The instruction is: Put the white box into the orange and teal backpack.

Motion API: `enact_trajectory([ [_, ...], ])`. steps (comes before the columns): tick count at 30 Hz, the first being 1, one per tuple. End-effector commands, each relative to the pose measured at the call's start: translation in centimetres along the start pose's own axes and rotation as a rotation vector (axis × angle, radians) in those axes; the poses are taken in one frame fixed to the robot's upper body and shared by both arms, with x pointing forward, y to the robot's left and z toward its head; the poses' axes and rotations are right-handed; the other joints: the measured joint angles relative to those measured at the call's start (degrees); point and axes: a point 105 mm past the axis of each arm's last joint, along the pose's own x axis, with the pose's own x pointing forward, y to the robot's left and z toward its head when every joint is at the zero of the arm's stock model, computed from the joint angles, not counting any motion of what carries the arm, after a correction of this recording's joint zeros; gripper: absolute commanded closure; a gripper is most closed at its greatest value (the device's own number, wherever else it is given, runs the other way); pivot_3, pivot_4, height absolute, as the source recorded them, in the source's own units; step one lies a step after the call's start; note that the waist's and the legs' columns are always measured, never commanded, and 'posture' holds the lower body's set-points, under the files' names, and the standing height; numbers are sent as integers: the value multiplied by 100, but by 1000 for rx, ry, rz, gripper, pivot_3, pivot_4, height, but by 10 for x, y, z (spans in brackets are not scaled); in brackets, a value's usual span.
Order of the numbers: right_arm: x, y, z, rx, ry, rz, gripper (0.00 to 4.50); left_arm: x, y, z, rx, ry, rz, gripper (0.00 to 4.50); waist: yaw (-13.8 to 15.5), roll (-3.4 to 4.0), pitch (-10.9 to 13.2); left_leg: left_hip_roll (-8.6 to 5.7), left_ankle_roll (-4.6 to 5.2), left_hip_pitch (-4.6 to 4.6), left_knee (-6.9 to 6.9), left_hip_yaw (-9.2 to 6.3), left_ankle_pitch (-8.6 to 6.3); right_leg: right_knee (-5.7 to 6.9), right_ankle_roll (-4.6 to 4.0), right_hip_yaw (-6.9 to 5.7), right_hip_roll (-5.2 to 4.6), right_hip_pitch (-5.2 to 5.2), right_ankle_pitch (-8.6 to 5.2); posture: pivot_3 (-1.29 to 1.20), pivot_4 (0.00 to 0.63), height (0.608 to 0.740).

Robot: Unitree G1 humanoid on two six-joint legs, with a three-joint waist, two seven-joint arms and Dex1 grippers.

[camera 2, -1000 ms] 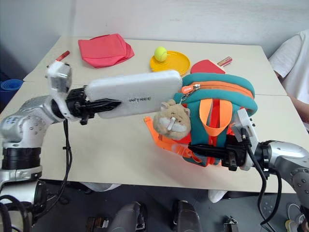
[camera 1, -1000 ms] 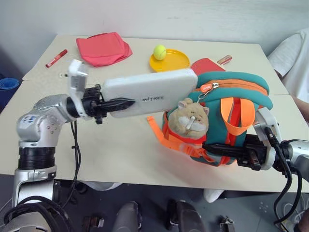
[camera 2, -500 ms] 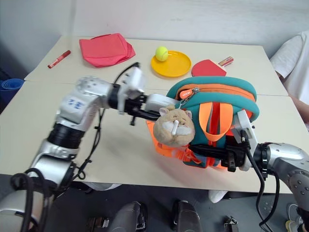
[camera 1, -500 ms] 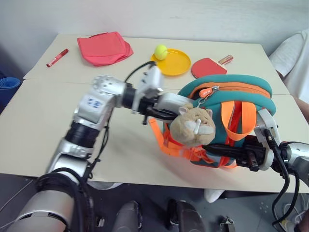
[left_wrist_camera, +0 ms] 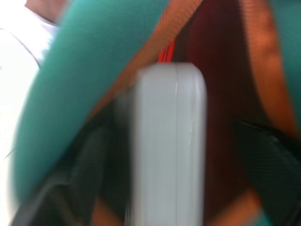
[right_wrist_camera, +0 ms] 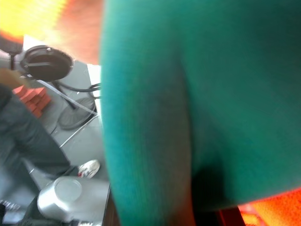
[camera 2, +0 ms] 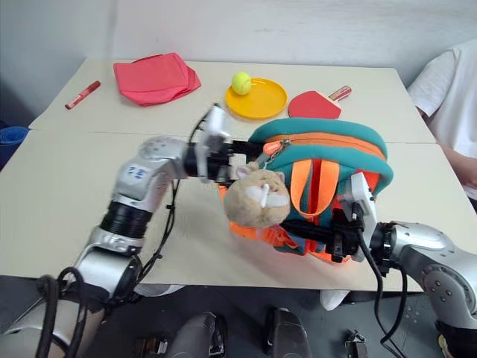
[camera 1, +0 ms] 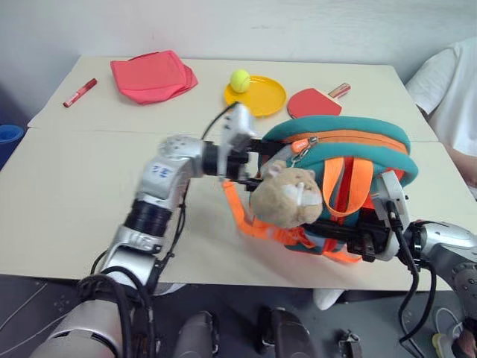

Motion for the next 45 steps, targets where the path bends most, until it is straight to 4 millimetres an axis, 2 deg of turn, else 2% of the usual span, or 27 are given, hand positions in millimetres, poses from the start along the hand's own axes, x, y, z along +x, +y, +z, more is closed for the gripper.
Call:
enact_trajectory([
  [1, 7, 3, 7, -37, -17, 5, 4500, -34, 1, 8, 80, -8, 5, 15, 4, 0, 0, -1, -1, 0, 0, -1, 0, 1, -1, -1, -1, 0, 0, 0, 150, 740],
  [5, 9, 1, 9, -42, -20, 0, 4500, -51, -16, 11, 110, -4, -64, 15, 13, 0, 0, -8, 5, -2, 0, -1, -3, -4, -1, -1, -3, 2, 0, 0, 150, 740],
  [7, 11, -1, 10, -47, -20, -3, 4500, -47, -32, 22, 132, -60, -112, 15, 18, 0, 0, -10, 9, -5, 3, -1, -5, -5, 0, 0, -5, 2, 0, 0, 150, 740],
  [10, 11, -2, 10, -50, -19, -3, 4500, -38, -47, 28, 149, -83, -140, 15, 48, 0, 0, -10, 13, -10, 8, -3, -8, -7, 2, 1, -8, 3, 1, 0, 150, 740],
  [16, 12, -3, 9, -43, -14, 10, 4500, -17, -56, 40, 136, -188, -100, 15, 55, 0, 0, -8, 13, 3, 7, -3, -7, -2, 2, 6, -6, 12, 1, 0, 150, 740],
  [20, 14, -3, 6, -40, -16, 12, 4500, -7, -66, 29, 99, -209, -105, 857, 29, 0, 0, -7, 11, 7, 1, -1, -6, -3, 2, 7, -4, 12, 1, 0, 150, 740],
  [26, 10, -6, 0, -35, -16, -8, 4500, -18, -58, 27, 79, -210, -31, 2756, 41, 0, 0, -8, 10, 8, 3, -1, -5, -2, 2, 7, -3, 13, 1, 0, 150, 740],
  [28, 8, -6, -2, -38, -23, -26, 4500, -32, -51, 17, 97, -132, -13, 3255, 30, 0, 0, -7, 9, 8, 1, -1, -6, -2, 2, 7, -3, 12, 1, 0, 150, 740],
  [30, 6, -7, -3, -40, -34, -42, 4500, -49, -35, 14, 122, -79, 63, 3648, 20, 1, -1, -5, 8, 9, 0, 0, -6, -3, 1, 6, -1, 12, 1, 0, 150, 740],
  [31, 6, -7, -3, -37, -42, -52, 4500, -61, -20, 17, 122, -78, 133, 3842, 24, 1, -1, -4, 6, 10, 0, 0, -5, -2, 0, 5, 1, 12, 0, 0, 150, 740],
  [34, 1, -8, -4, -35, -49, -73, 4500, -90, 8, 20, 79, -55, 239, 3966, 44, 1, -1, -6, 8, 9, 1, -2, -6, 2, -1, 1, 2, 10, 1, 0, 150, 740],
  [37, -3, -11, -4, -38, -47, -102, 4500, -103, 18, 3, 0, 13, 259, 3966, 48, 2, -1, -7, 12, 8, -1, 0, -11, -2, -1, 1, 3, 9, 1, 0, 150, 740],
  [40, -9, -13, -1, -23, -83, -153, 4500, -107, 12, -40, 23, 213, 228, 3966, 48, 2, -1, -12, 15, 7, -2, 7, -13, -3, 0, -1, 5, 11, 1, 0, 150, 740],
  [42, -11, -12, -3, -17, -88, -177, 4500, -100, 2, -59, 6, 242, 196, 3966, 41, 2, -1, -12, 18, 4, -2, 12, -14, -2, 1, 0, 4, 10, 2, 0, 150, 740],
  [45, -11, -11, -9, -12, -80, -211, 4500, -85, -10, -78, -32, 211, 174, 3966, 52, 1, -1, -10, 19, 0, -1, 10, -15, 0, 1, 2, 0, 9, 2, 0, 150, 740],
])
